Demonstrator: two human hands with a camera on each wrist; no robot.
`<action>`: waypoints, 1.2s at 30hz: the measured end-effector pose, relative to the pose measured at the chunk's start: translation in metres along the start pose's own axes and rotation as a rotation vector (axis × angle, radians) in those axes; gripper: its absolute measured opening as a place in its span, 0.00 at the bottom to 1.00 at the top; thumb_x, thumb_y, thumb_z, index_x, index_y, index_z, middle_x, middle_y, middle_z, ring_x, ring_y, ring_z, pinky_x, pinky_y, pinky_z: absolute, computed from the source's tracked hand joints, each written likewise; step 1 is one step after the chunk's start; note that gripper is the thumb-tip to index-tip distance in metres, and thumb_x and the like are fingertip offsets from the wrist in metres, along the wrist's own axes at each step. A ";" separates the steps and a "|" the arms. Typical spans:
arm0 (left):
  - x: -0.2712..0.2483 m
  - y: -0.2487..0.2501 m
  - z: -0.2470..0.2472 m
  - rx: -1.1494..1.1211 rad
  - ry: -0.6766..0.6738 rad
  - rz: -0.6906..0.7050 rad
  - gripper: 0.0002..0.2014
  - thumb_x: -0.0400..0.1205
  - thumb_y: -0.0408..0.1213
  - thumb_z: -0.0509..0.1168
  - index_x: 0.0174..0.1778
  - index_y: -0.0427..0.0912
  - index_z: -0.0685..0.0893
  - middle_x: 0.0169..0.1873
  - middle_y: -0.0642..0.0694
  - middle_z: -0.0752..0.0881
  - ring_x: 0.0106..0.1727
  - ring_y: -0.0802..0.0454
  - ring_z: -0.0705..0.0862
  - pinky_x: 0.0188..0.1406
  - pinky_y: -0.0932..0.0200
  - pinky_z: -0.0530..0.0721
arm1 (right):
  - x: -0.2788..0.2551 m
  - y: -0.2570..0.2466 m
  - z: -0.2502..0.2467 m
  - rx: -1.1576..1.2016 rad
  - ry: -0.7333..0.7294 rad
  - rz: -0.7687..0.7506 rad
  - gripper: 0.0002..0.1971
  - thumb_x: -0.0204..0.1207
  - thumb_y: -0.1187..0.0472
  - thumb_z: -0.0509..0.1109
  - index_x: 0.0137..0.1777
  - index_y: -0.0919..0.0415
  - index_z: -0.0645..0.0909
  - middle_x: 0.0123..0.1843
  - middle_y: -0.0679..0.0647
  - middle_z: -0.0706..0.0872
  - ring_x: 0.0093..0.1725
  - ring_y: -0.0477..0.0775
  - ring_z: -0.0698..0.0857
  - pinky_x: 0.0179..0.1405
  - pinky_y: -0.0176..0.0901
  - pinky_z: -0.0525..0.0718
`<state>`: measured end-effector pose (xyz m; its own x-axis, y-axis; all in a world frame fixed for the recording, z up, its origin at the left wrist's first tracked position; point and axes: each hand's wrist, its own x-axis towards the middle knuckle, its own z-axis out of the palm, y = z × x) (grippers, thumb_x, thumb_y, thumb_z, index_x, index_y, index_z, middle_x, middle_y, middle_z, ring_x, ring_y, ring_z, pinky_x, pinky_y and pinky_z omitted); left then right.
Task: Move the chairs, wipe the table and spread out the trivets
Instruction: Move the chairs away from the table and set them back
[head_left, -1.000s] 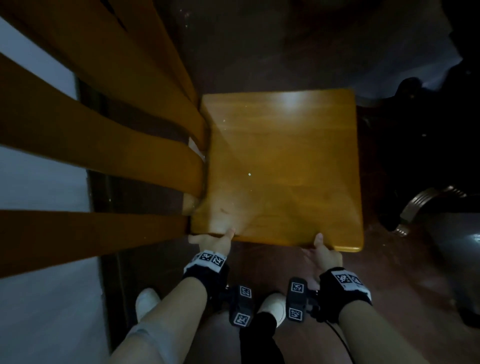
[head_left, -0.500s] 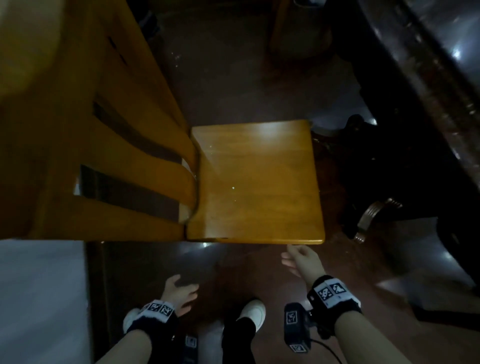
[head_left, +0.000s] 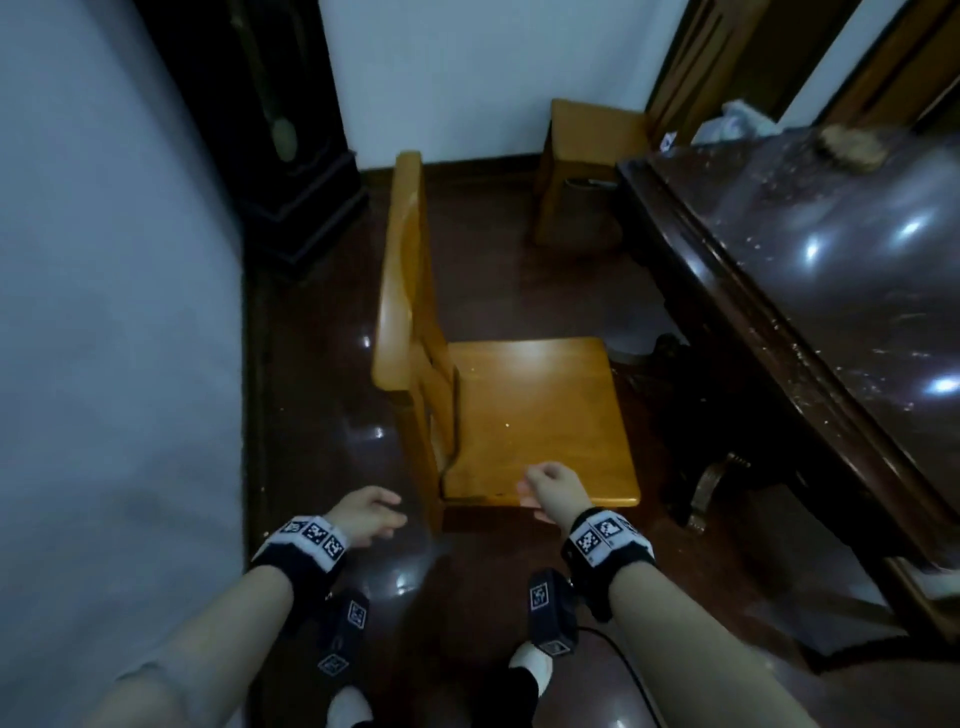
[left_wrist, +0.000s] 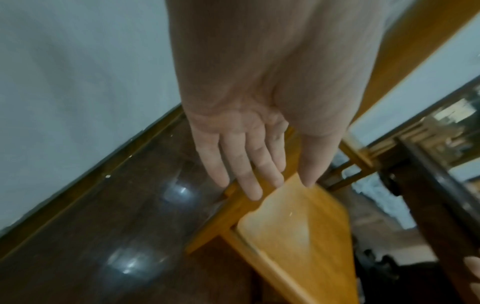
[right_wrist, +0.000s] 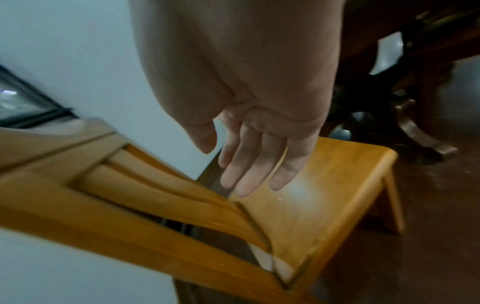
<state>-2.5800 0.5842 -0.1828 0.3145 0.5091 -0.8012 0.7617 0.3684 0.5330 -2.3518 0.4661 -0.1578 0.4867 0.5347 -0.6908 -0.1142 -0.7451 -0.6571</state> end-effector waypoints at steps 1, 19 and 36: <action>-0.011 0.003 -0.014 -0.022 0.013 0.035 0.16 0.81 0.35 0.69 0.64 0.45 0.77 0.55 0.43 0.85 0.53 0.48 0.85 0.43 0.58 0.79 | -0.012 -0.016 0.007 0.002 0.021 -0.063 0.15 0.85 0.52 0.60 0.63 0.62 0.75 0.52 0.54 0.87 0.40 0.48 0.85 0.31 0.37 0.77; -0.103 0.018 -0.124 -0.161 0.327 0.293 0.16 0.84 0.34 0.62 0.69 0.42 0.75 0.53 0.42 0.85 0.47 0.47 0.86 0.39 0.56 0.79 | -0.110 -0.178 0.107 -0.566 0.100 -0.370 0.39 0.80 0.46 0.67 0.80 0.64 0.52 0.73 0.63 0.75 0.66 0.65 0.80 0.62 0.56 0.82; -0.130 0.008 -0.076 -0.147 0.425 0.361 0.12 0.84 0.34 0.63 0.62 0.47 0.74 0.47 0.47 0.84 0.40 0.54 0.85 0.30 0.67 0.74 | -0.094 -0.149 0.102 -0.777 0.195 -0.571 0.35 0.82 0.57 0.63 0.81 0.68 0.49 0.67 0.66 0.80 0.62 0.69 0.83 0.55 0.55 0.82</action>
<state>-2.6579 0.5806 -0.0533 0.2612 0.8794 -0.3982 0.5523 0.2022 0.8088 -2.4689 0.5672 -0.0253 0.4343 0.8726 -0.2237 0.7496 -0.4877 -0.4475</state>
